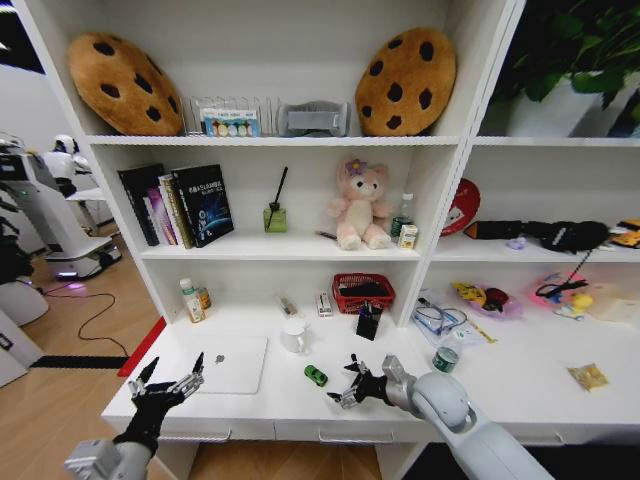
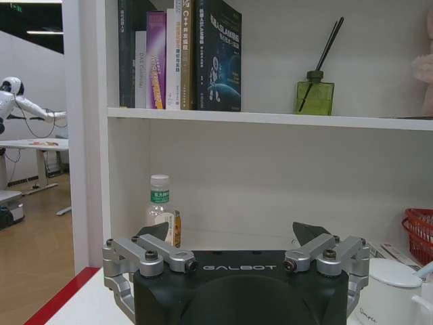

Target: Organize the objects on the table.

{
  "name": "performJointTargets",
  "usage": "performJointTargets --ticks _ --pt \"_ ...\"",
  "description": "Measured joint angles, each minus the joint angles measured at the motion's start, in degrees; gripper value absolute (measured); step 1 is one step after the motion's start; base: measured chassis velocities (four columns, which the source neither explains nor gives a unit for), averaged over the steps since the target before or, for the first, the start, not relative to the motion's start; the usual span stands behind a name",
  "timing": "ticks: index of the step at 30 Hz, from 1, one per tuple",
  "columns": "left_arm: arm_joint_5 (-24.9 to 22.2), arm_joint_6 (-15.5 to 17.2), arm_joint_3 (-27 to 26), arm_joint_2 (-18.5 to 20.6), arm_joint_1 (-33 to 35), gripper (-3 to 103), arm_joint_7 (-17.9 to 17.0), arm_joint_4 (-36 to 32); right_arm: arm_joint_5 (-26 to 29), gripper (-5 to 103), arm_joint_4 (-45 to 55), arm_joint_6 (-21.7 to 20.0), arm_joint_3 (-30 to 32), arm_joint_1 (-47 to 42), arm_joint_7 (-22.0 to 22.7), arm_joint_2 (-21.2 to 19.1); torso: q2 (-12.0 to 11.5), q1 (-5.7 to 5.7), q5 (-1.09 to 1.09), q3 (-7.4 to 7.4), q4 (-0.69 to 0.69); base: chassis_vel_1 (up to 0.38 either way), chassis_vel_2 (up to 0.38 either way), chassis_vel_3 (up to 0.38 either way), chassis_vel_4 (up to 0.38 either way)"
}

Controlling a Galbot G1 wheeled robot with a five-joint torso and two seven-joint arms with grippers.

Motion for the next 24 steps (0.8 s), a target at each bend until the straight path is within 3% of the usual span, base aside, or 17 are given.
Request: performJointTargets --ticks 19,23,24 --pt "0.00 0.00 0.00 0.00 -0.01 100 0.02 0.00 0.60 102 -9.58 0.77 -7.88 8.95 1.65 4.38 0.00 0.00 0.00 0.00 0.00 0.000 0.000 0.000 0.000" --pt "0.00 0.00 0.00 0.00 0.00 100 0.02 0.00 0.85 97 -10.63 0.76 -8.52 9.69 2.31 4.96 0.00 0.00 0.00 0.00 0.00 0.000 0.000 0.000 0.000" --pt "0.00 0.00 0.00 0.00 -0.01 100 0.02 0.00 0.94 87 -11.02 0.76 -8.71 9.88 2.49 5.07 0.00 0.00 0.00 0.00 0.00 0.000 0.000 0.000 0.000"
